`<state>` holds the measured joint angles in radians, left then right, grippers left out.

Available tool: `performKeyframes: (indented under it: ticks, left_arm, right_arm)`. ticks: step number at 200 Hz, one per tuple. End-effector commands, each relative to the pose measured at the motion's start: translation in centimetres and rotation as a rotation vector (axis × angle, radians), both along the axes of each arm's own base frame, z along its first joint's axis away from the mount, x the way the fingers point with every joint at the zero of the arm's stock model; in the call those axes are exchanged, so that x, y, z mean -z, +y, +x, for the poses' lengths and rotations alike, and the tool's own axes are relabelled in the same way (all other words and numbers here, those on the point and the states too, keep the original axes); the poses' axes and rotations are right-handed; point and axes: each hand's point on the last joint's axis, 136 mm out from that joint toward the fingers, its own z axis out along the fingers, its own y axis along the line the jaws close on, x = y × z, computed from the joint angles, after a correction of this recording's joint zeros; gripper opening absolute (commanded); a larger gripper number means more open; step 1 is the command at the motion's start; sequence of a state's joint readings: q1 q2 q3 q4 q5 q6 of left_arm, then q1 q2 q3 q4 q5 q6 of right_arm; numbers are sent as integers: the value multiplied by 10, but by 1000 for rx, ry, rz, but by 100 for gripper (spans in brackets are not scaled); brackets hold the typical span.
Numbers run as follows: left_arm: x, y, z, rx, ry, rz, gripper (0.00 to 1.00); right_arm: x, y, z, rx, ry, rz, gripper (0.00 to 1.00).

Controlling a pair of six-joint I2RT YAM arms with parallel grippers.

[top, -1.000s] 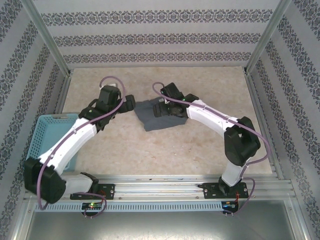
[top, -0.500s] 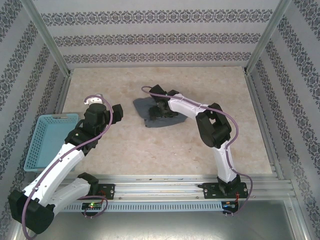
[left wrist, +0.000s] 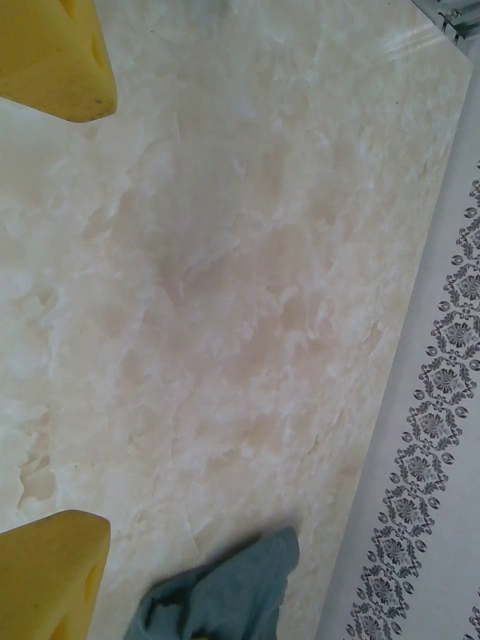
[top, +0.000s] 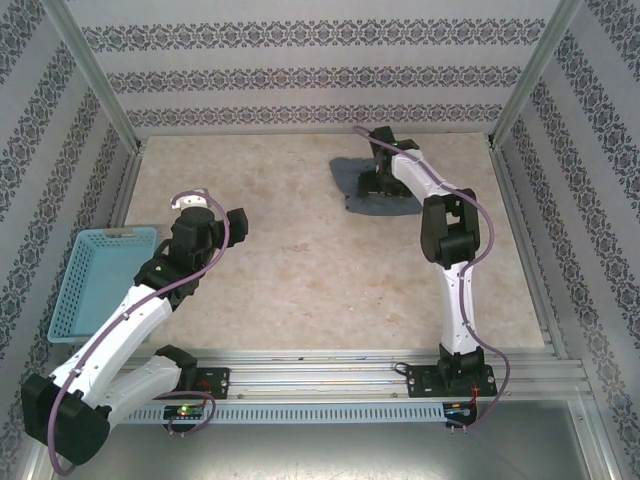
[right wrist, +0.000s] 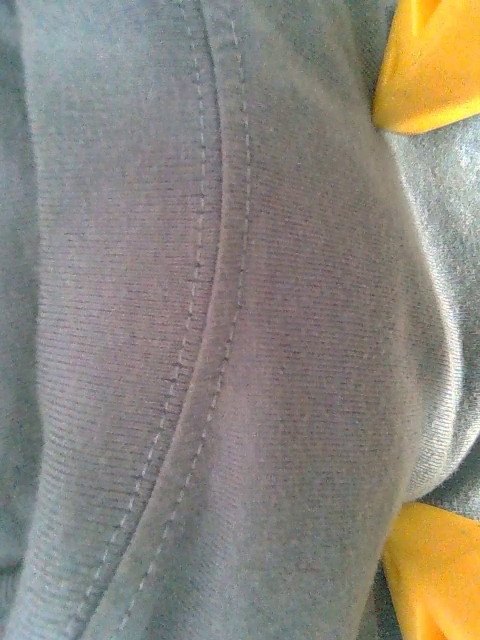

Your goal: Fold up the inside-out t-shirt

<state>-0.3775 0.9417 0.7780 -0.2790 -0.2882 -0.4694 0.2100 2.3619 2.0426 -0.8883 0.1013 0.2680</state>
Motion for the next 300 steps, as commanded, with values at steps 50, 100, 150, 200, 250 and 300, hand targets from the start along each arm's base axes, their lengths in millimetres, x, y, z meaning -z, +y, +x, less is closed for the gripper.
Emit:
performKeyframes:
  ticks: [50, 100, 150, 200, 250, 300]
  left_arm:
    - [5, -1, 9, 25, -20, 37, 100]
    - [22, 1, 17, 14, 15, 91, 100]
    - [39, 4, 27, 3, 88, 177, 100]
    - [56, 15, 47, -17, 122, 357, 100]
    - [62, 39, 59, -85, 138, 469, 100]
    - [97, 62, 59, -100, 158, 512, 100]
  right_arm:
    - [12, -121, 11, 47, 74, -186, 95]
    - [3, -158, 33, 87, 35, -192, 96]
    - [-22, -162, 40, 125, -23, -116, 97]
    - [-94, -131, 15, 122, -217, -32, 98]
    - [-121, -74, -56, 136, -432, 78, 98]
    - [-100, -64, -92, 128, -620, 42, 98]
